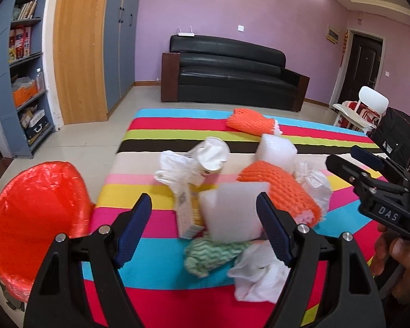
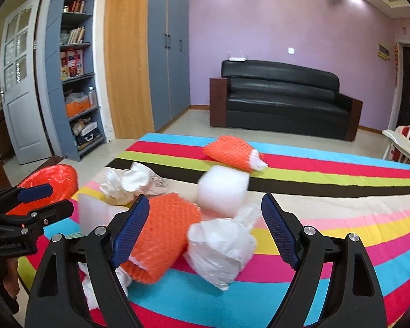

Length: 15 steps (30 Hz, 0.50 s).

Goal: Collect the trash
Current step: 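Return both open grippers from the bin to the table, then grasp the white foam block with the left gripper while the right grasps the white plastic bag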

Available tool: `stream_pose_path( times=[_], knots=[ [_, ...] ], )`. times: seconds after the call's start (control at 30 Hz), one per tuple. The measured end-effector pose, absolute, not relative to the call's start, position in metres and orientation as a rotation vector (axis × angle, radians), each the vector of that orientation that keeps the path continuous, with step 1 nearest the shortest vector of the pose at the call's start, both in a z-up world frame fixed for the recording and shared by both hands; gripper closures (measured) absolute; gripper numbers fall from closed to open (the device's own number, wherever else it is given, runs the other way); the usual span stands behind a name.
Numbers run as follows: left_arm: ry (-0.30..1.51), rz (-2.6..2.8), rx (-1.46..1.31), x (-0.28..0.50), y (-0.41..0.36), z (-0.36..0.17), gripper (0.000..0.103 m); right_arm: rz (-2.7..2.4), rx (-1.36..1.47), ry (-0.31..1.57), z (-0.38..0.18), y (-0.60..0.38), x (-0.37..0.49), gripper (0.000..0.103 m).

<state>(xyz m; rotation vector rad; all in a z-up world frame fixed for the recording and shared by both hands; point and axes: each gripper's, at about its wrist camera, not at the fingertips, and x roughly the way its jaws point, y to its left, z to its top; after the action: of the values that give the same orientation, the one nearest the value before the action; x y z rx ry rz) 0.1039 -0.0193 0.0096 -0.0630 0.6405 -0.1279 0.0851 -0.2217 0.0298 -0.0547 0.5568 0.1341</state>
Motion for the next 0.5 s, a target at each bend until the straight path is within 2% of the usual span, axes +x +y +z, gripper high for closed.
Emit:
stream_pose_path(
  times=[0.3,0.5],
  knots=[
    [0.697,-0.137,-0.069,0.125,-0.04,-0.008,0.035,0.079,-0.038,0.606,0.017,-0.236,0.094,0.024],
    [0.712,-0.15,-0.073,0.132,-0.048,-0.011,0.035,0.062,-0.04,0.636,0.01,-0.239,0.099,0.024]
  ],
)
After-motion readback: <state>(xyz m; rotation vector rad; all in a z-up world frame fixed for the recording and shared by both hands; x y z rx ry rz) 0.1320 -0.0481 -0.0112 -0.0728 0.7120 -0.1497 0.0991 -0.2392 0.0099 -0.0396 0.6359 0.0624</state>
